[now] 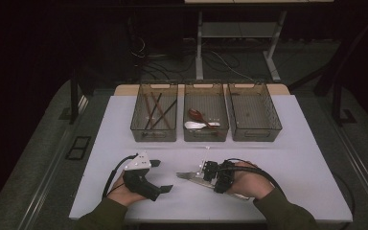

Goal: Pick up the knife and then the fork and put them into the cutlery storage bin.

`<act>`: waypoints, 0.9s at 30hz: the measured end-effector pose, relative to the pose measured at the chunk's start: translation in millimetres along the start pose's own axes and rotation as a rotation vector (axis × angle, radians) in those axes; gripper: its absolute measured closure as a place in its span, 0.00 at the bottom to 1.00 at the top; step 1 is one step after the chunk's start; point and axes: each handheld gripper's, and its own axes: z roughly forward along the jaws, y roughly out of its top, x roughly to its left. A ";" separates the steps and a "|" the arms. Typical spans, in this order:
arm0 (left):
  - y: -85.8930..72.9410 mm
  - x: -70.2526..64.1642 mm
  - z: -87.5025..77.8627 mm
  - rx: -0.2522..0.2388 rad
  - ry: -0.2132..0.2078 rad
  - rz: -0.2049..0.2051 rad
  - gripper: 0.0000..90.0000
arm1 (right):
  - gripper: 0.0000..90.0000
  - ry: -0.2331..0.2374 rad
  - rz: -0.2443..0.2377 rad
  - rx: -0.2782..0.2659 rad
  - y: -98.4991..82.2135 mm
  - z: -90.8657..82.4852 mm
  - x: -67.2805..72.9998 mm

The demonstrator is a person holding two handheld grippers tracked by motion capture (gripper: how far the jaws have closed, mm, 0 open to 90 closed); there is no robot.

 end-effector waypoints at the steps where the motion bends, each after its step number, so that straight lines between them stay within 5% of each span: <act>1: 0.0 0.0 0.0 0.000 0.000 0.000 0.00 | 0.89 0.001 -0.003 -0.001 -0.3 0.0 -0.2; 12: 0.1 -0.1 -0.7 -0.003 -0.001 0.000 0.00 | 0.89 0.006 -0.058 -0.017 -3.6 -1.2 -0.2; 18: 0.1 0.4 -0.3 -0.001 0.000 0.002 0.00 | 0.89 0.057 -0.095 -0.033 -11.5 -4.3 2.9; 24: 0.2 0.7 -1.1 -0.007 0.004 -0.003 0.00 | 0.89 0.088 -0.116 -0.086 -23.3 -13.7 4.5; 27: 0.1 0.5 -1.1 -0.009 0.002 -0.004 0.00 | 0.89 0.097 -0.087 -0.134 -31.8 -21.3 -0.2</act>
